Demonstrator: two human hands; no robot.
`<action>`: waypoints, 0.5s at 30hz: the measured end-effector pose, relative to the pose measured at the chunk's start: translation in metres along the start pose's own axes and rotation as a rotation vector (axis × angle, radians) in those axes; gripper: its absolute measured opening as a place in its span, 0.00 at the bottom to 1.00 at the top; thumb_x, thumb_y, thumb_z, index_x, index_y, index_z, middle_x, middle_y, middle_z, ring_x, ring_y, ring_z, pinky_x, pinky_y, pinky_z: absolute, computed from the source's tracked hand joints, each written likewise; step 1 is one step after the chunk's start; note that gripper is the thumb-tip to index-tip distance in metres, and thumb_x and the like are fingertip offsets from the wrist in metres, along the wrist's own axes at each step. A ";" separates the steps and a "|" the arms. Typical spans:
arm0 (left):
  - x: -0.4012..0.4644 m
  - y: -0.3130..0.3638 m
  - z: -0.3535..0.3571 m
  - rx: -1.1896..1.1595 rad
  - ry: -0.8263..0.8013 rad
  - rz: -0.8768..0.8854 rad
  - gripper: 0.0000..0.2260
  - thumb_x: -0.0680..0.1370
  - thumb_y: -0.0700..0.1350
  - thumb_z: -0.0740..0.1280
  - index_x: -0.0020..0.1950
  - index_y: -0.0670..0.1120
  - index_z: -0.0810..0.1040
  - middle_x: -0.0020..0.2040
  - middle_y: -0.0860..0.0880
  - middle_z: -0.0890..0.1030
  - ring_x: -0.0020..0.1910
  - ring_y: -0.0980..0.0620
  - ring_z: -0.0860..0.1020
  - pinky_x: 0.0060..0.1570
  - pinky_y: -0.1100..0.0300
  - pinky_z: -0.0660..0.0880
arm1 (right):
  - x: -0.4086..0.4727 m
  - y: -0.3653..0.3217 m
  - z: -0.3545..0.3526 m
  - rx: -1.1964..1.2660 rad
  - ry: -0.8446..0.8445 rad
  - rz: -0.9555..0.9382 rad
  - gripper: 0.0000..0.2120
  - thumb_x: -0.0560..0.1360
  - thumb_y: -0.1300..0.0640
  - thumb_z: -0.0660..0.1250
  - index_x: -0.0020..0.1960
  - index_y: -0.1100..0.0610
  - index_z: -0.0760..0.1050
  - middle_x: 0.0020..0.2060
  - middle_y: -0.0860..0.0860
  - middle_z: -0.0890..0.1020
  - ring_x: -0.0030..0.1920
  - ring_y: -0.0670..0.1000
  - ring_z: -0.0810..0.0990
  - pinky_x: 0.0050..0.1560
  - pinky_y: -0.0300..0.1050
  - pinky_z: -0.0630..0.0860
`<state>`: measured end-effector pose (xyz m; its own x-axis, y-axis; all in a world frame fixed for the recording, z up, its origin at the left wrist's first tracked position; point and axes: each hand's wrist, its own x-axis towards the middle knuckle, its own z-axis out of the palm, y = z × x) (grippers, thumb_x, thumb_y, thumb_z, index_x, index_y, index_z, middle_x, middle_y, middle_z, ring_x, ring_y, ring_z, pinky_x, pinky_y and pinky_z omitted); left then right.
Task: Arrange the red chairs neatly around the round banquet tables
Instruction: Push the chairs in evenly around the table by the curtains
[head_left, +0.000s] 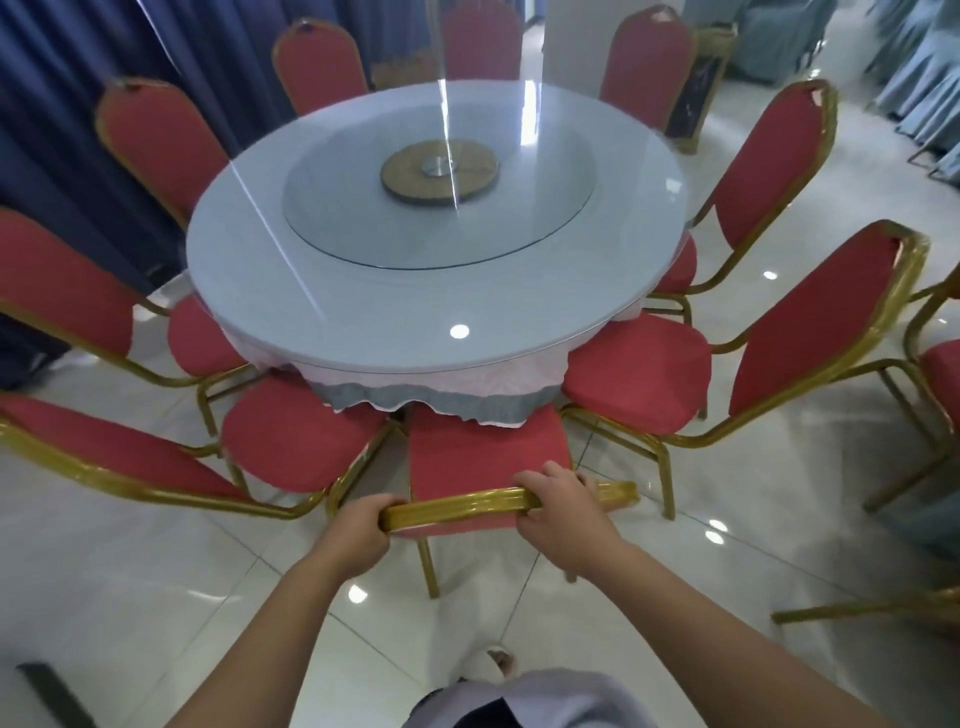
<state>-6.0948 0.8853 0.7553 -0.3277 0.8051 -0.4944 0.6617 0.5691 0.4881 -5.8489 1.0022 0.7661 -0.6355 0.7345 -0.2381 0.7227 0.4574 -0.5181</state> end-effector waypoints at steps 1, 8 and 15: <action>-0.002 0.006 0.001 0.009 -0.015 0.012 0.23 0.75 0.34 0.64 0.64 0.56 0.78 0.51 0.56 0.79 0.50 0.55 0.78 0.49 0.60 0.76 | -0.005 0.004 -0.002 0.039 -0.007 -0.025 0.19 0.75 0.50 0.65 0.65 0.44 0.74 0.54 0.43 0.74 0.59 0.47 0.72 0.70 0.48 0.59; -0.021 0.110 0.034 0.084 0.018 0.366 0.26 0.74 0.45 0.71 0.70 0.60 0.72 0.61 0.62 0.75 0.61 0.59 0.73 0.63 0.59 0.71 | -0.088 0.074 -0.020 0.366 0.193 0.145 0.22 0.75 0.53 0.70 0.68 0.43 0.73 0.59 0.30 0.72 0.61 0.32 0.69 0.64 0.28 0.63; -0.023 0.233 0.106 0.029 -0.100 0.575 0.24 0.76 0.46 0.70 0.70 0.60 0.72 0.64 0.62 0.73 0.63 0.63 0.72 0.64 0.67 0.69 | -0.173 0.170 -0.055 0.366 0.285 0.349 0.23 0.76 0.47 0.69 0.69 0.41 0.69 0.63 0.34 0.71 0.66 0.38 0.69 0.69 0.36 0.63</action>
<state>-5.8615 0.9815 0.8037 0.1536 0.9628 -0.2223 0.7332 0.0398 0.6789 -5.6016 0.9807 0.7646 -0.2417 0.9397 -0.2419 0.7033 -0.0021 -0.7109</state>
